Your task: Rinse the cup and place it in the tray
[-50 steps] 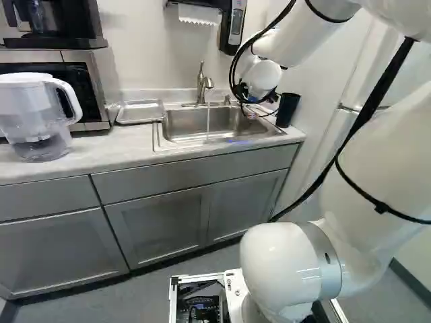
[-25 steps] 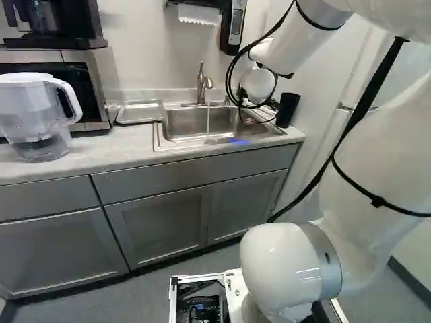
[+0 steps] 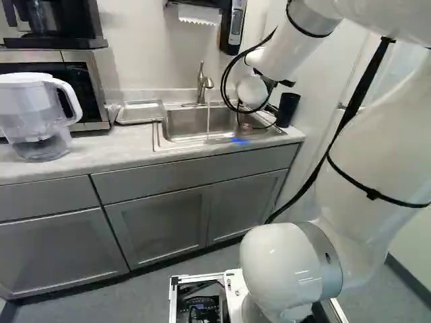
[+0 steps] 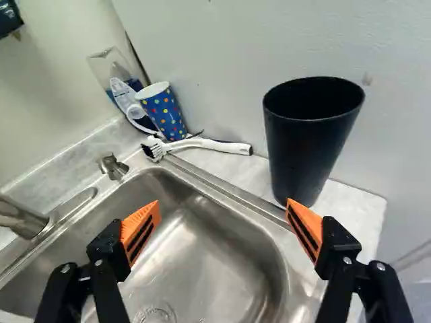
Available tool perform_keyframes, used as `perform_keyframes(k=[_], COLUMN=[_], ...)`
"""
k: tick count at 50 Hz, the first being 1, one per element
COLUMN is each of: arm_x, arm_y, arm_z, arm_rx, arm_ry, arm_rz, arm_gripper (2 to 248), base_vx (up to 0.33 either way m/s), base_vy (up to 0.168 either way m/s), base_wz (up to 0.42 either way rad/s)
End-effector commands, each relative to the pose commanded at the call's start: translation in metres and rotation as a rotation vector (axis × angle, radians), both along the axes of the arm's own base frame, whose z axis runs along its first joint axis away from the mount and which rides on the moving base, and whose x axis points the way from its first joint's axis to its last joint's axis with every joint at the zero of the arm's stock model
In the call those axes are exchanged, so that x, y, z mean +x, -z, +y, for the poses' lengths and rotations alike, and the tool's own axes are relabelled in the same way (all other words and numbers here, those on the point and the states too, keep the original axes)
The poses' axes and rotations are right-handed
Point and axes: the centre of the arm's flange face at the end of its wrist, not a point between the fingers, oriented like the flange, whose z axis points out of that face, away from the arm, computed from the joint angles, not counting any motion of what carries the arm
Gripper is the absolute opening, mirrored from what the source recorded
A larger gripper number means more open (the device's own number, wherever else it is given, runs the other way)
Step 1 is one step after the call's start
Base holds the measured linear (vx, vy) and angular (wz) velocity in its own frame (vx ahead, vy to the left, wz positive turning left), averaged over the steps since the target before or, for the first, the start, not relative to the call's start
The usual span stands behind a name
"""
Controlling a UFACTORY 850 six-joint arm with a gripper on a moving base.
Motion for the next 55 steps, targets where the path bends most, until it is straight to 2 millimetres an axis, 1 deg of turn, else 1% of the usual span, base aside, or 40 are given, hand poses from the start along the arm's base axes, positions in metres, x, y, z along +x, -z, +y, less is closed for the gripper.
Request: perform_keyframes(k=[9, 28, 34, 55], arm_x=[0.006, 0.028, 0.031, 0.028], arm_y=[0.009, 0.028, 0.026, 0.019], arm_z=[0.001, 0.007, 0.007, 0.0], arm_rx=[0.003, -0.027, -0.044, -0.118], arm_ry=[0.06, 0.171, 0.196, 0.265], arm_rz=[0.001, 0.001, -0.012, -0.054], arm_gripper=[247, 247, 247, 247], base_vx=[0.0, 0.0, 0.0, 0.0], base_vy=[0.0, 0.0, 0.0, 0.0], base_wz=[0.0, 0.0, 0.0, 0.0])
